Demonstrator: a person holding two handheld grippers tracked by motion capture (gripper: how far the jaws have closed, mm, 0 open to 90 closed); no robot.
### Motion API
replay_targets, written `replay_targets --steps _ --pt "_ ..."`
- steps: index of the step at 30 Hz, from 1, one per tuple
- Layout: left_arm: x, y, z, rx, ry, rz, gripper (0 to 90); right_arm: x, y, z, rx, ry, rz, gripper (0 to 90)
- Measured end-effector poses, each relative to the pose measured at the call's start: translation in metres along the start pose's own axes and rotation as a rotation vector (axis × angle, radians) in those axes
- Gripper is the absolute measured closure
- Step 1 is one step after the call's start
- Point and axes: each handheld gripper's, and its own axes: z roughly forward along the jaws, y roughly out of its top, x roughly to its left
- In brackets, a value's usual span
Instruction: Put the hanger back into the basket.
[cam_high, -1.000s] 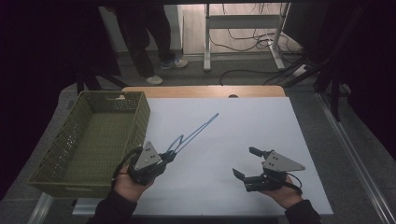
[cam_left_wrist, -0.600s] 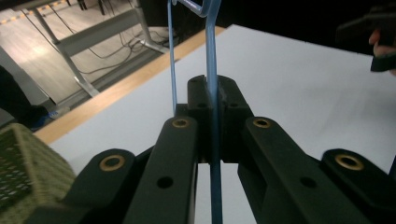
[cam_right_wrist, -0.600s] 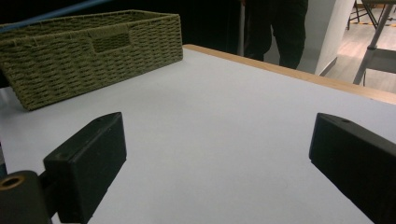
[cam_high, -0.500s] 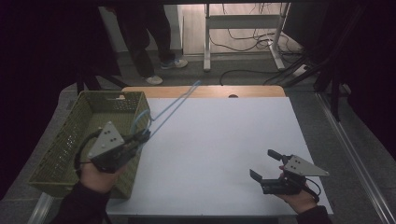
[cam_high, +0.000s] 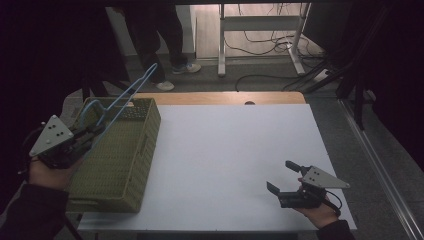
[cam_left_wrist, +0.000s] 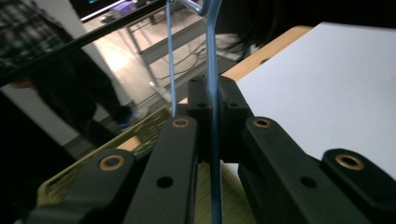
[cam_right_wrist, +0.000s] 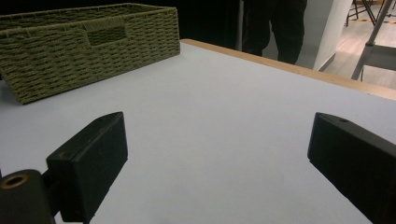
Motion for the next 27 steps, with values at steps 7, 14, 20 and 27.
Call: replay_targets --steps 7,14,20,27 --pt "0.022 -0.026 0.000 0.044 0.015 0.044 86.9 -0.001 -0.002 0.001 0.009 -0.002 0.001 4.4" --pt "0.032 -0.054 0.008 0.113 0.015 0.089 86.9 -0.001 -0.002 0.001 0.011 -0.008 0.001 4.5" --pt "0.032 -0.073 0.014 0.161 0.007 0.071 86.8 -0.001 -0.003 0.000 0.016 -0.008 -0.007 4.8" --pt "0.035 -0.090 0.023 0.232 0.008 0.045 86.8 0.000 -0.003 0.001 0.019 -0.004 -0.014 5.0"
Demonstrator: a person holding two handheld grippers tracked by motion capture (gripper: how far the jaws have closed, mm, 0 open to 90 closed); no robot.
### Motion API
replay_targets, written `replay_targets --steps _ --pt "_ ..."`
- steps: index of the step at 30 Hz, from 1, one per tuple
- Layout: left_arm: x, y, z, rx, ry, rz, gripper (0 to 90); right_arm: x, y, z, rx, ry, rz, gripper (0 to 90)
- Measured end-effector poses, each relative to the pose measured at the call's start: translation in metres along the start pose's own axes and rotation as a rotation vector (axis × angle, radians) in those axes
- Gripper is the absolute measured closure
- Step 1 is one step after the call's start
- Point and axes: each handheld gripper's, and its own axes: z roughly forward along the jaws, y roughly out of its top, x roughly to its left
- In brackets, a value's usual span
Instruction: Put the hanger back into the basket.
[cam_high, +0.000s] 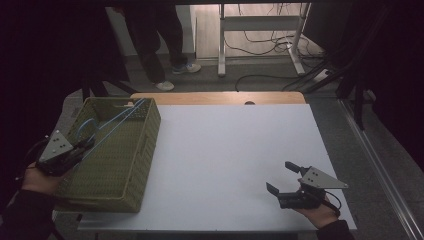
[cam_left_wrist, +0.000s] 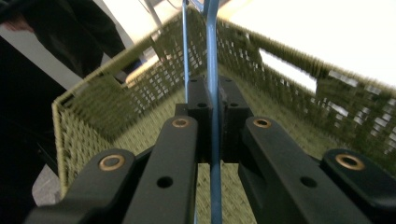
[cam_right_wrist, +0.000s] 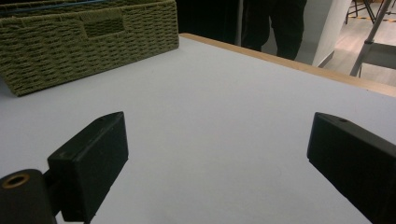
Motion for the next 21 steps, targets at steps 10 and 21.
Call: replay_targets --steps 10,21 --pt "0.001 -0.008 0.029 0.107 -0.062 -0.039 86.7 0.000 -0.001 0.001 0.011 0.003 0.001 5.2" --pt "0.003 -0.020 0.054 0.221 -0.138 -0.065 86.7 -0.001 -0.003 0.001 0.016 0.001 0.001 5.5"
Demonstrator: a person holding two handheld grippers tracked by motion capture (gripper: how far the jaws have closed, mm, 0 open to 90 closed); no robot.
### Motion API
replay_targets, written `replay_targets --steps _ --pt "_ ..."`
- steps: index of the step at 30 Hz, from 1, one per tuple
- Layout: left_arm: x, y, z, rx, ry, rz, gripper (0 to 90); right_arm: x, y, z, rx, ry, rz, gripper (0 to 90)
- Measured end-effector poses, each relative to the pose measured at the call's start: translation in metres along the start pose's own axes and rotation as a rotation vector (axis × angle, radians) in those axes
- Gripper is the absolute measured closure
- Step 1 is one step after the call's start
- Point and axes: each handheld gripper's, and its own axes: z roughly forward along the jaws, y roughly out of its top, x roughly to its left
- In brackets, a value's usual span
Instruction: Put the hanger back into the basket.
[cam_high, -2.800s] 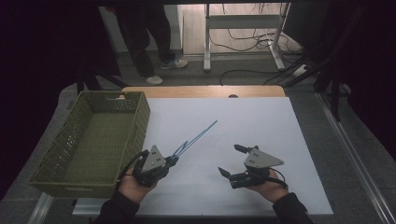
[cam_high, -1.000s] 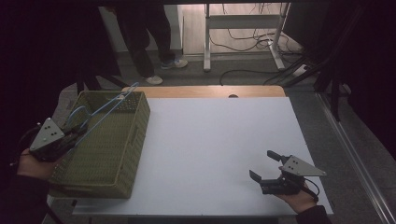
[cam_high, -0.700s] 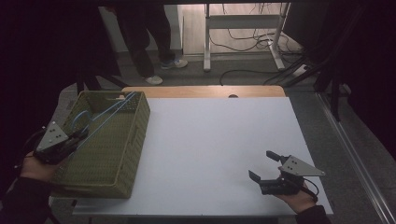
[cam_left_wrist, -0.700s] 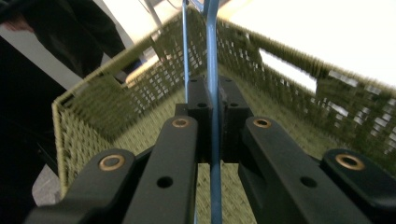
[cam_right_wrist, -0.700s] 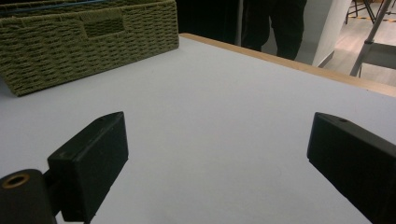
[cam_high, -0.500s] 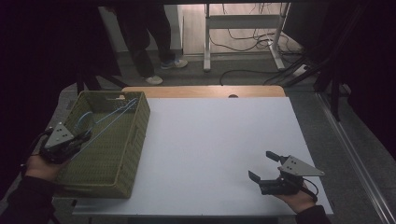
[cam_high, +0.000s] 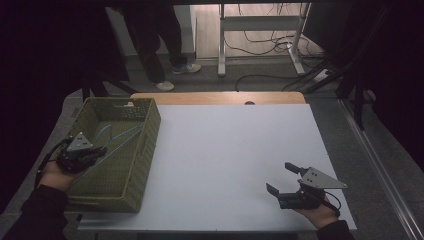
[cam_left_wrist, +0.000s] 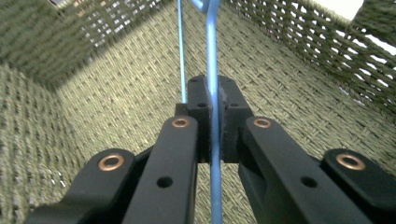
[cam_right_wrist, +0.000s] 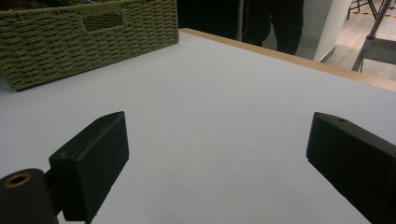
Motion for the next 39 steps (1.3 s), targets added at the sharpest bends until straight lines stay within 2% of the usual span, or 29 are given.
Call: replay_targets --steps 2,4,6,7,8,9,10,12,13,14,15,18,19,20,21,22,24,25,27,28,29,30,31,32,33,35,36,37,39 --pt "0.001 0.001 0.002 0.015 -0.031 -0.012 86.6 0.000 0.000 0.000 0.003 0.000 0.001 5.6" --pt "0.000 0.001 0.004 0.034 -0.044 0.001 86.5 0.000 0.000 0.001 0.006 -0.002 -0.003 5.6" --pt "-0.001 0.001 0.005 0.056 -0.079 -0.006 86.3 0.000 0.000 0.001 0.008 -0.003 -0.005 5.6" --pt "-0.001 0.001 0.005 0.065 -0.081 -0.005 86.2 0.001 0.000 0.001 0.006 -0.003 -0.003 5.6" --pt "-0.001 0.002 0.004 0.073 -0.097 -0.021 86.0 0.000 0.000 0.001 0.005 -0.002 0.000 5.6" --pt "-0.001 0.002 0.004 0.071 -0.100 -0.028 81.1 0.000 0.000 0.001 0.004 -0.004 0.002 5.6" --pt "0.001 0.004 0.001 0.072 -0.117 -0.053 76.9 0.000 0.000 0.000 0.004 -0.003 0.002 5.6" --pt "0.002 0.007 -0.003 0.089 -0.129 -0.076 55.3 0.000 0.000 0.000 0.006 -0.004 0.003 5.5" --pt "0.002 0.007 -0.005 0.103 -0.142 -0.078 43.5 0.000 0.000 0.000 0.005 -0.005 0.002 5.5" --pt "0.002 0.008 -0.009 0.113 -0.153 -0.056 37.4 0.000 0.000 0.000 0.004 -0.004 0.001 5.5" --pt "0.003 0.009 -0.014 0.106 -0.172 -0.055 31.9 0.000 0.001 -0.001 0.001 -0.005 0.003 5.5" --pt "0.005 0.011 -0.027 0.050 -0.202 -0.081 20.9 0.000 0.002 -0.001 -0.008 -0.004 0.007 5.3" --pt "0.005 0.011 -0.031 0.025 -0.213 -0.092 16.0 0.000 0.002 -0.002 -0.010 -0.004 0.004 5.1" --pt "0.005 0.011 -0.038 -0.021 -0.213 -0.115 14.0 0.000 0.002 -0.002 -0.011 -0.006 0.004 5.0" --pt "0.004 0.011 -0.043 -0.046 -0.202 -0.128 10.3 0.000 0.003 -0.002 -0.017 -0.006 0.008 4.4" --pt "0.001 0.011 -0.051 -0.108 -0.188 -0.133 8.3 0.000 0.003 -0.003 -0.019 -0.010 0.008 4.1" --pt "-0.004 0.011 -0.062 -0.173 -0.145 -0.162 4.5 -0.001 0.004 -0.003 -0.023 -0.014 0.012 1.9" --pt "-0.006 0.011 -0.066 -0.208 -0.137 -0.165 2.8 -0.001 0.004 -0.004 -0.025 -0.021 0.013 1.3" --pt "-0.016 0.012 -0.077 -0.272 -0.086 -0.203 2.6 -0.003 0.004 -0.004 -0.027 -0.028 0.021 0.0" --pt "-0.020 0.012 -0.082 -0.302 -0.084 -0.213 2.6 -0.003 0.004 -0.005 -0.029 -0.035 0.021 0.0" --pt "-0.023 0.012 -0.084 -0.310 -0.079 -0.219 3.4 -0.004 0.005 -0.005 -0.029 -0.038 0.027 0.0" --pt "-0.029 0.013 -0.086 -0.309 -0.057 -0.246 3.8 -0.004 0.005 -0.006 -0.031 -0.043 0.031 0.0" --pt "-0.033 0.014 -0.086 -0.312 -0.064 -0.255 2.8 -0.004 0.005 -0.006 -0.035 -0.054 0.035 0.0" --pt "-0.039 0.015 -0.086 -0.320 -0.091 -0.270 2.3 -0.004 0.005 -0.006 -0.036 -0.062 0.037 0.0" --pt "-0.043 0.016 -0.086 -0.324 -0.079 -0.295 2.6 -0.005 0.005 -0.007 -0.034 -0.075 0.042 0.0" --pt "-0.052 0.017 -0.086 -0.353 -0.091 -0.319 2.4 -0.006 0.006 -0.007 -0.025 -0.106 0.049 0.0" --pt "-0.060 0.016 -0.085 -0.387 -0.078 -0.361 2.7 -0.007 0.006 -0.007 -0.025 -0.118 0.054 0.0" --pt "-0.062 0.015 -0.084 -0.394 -0.078 -0.376 3.4 -0.008 0.006 -0.008 -0.025 -0.150 0.058 0.0" --pt "-0.074 0.012 -0.083 -0.444 -0.053 -0.412 3.7 -0.010 0.007 -0.011 -0.034 -0.183 0.072 0.0"
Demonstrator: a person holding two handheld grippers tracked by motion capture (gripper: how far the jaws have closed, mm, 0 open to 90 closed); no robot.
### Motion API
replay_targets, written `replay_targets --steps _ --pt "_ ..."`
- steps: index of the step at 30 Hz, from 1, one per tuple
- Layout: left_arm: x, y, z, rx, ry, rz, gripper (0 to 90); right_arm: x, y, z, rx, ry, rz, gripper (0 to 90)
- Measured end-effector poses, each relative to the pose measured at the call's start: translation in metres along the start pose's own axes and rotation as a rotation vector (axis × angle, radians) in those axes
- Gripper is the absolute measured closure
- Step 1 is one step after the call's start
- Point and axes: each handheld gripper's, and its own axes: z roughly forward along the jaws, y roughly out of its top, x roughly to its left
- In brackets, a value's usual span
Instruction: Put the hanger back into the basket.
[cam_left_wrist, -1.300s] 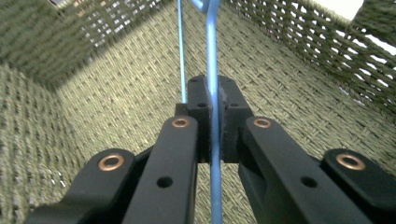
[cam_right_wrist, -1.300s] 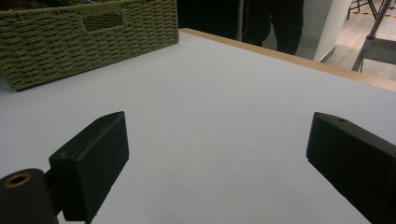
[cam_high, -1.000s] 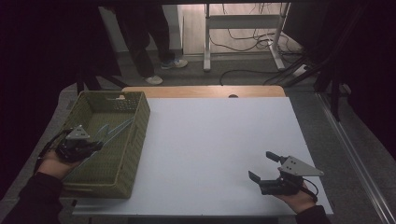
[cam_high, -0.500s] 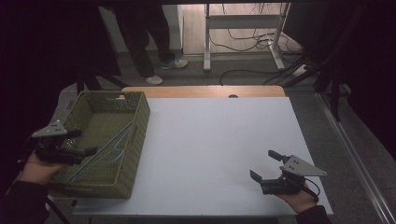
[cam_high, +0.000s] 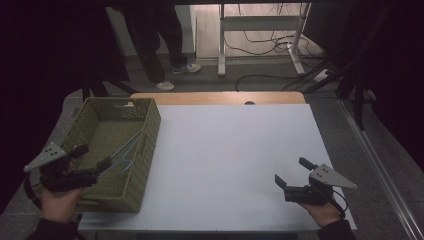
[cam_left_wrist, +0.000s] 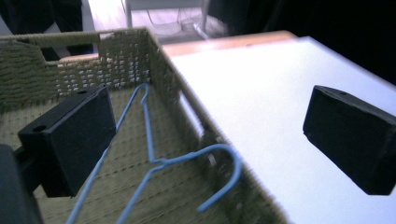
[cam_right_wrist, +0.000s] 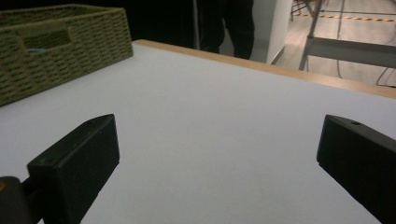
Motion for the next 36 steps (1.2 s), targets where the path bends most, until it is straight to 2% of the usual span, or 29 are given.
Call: replay_targets --steps 1,2,3,6,8,11,13,15,17,23,27,29,31,33,36 --pt "-0.007 -0.006 0.001 -0.022 0.021 -0.016 5.1 -0.001 0.000 -0.001 -0.010 -0.013 0.001 0.0" --pt "-0.009 -0.008 0.002 -0.032 0.025 -0.018 3.8 -0.003 0.001 -0.003 -0.008 -0.052 0.012 0.0" --pt "-0.016 -0.013 0.003 -0.057 0.044 -0.018 4.2 -0.003 0.002 -0.004 -0.006 -0.062 0.017 0.0" --pt "-0.031 -0.027 0.010 -0.082 0.075 0.013 4.0 -0.007 0.002 -0.009 -0.008 -0.127 0.047 0.0" --pt "-0.036 -0.031 0.013 -0.079 0.071 0.031 4.1 -0.008 0.001 -0.013 -0.003 -0.156 0.054 0.0" --pt "-0.041 -0.033 0.019 -0.063 0.072 0.039 3.7 -0.009 0.001 -0.016 -0.004 -0.171 0.065 0.0" --pt "-0.043 -0.035 0.021 -0.064 0.064 0.033 3.6 -0.010 0.001 -0.019 0.004 -0.182 0.082 0.0" --pt "-0.045 -0.036 0.022 -0.061 0.065 0.040 3.6 -0.010 0.000 -0.022 0.005 -0.197 0.080 0.0" --pt "-0.046 -0.037 0.024 -0.048 0.064 0.029 3.3 -0.011 -0.001 -0.024 0.006 -0.211 0.085 0.0" --pt "-0.049 -0.042 0.025 -0.051 0.075 0.025 3.1 -0.017 -0.006 -0.032 0.030 -0.291 0.094 0.0" --pt "-0.053 -0.047 0.028 -0.034 0.091 0.027 3.1 -0.019 -0.013 -0.036 0.057 -0.371 0.103 0.0" --pt "-0.056 -0.049 0.028 -0.037 0.100 0.030 2.7 -0.020 -0.020 -0.037 0.075 -0.381 0.108 0.0" --pt "-0.058 -0.051 0.029 -0.043 0.105 0.041 2.7 -0.021 -0.026 -0.035 0.100 -0.410 0.113 0.0" --pt "-0.059 -0.055 0.030 -0.045 0.108 0.041 2.8 -0.022 -0.030 -0.033 0.119 -0.402 0.107 0.0" --pt "-0.058 -0.063 0.035 -0.018 0.111 0.047 2.6 -0.020 -0.032 -0.030 0.125 -0.404 0.087 0.0"
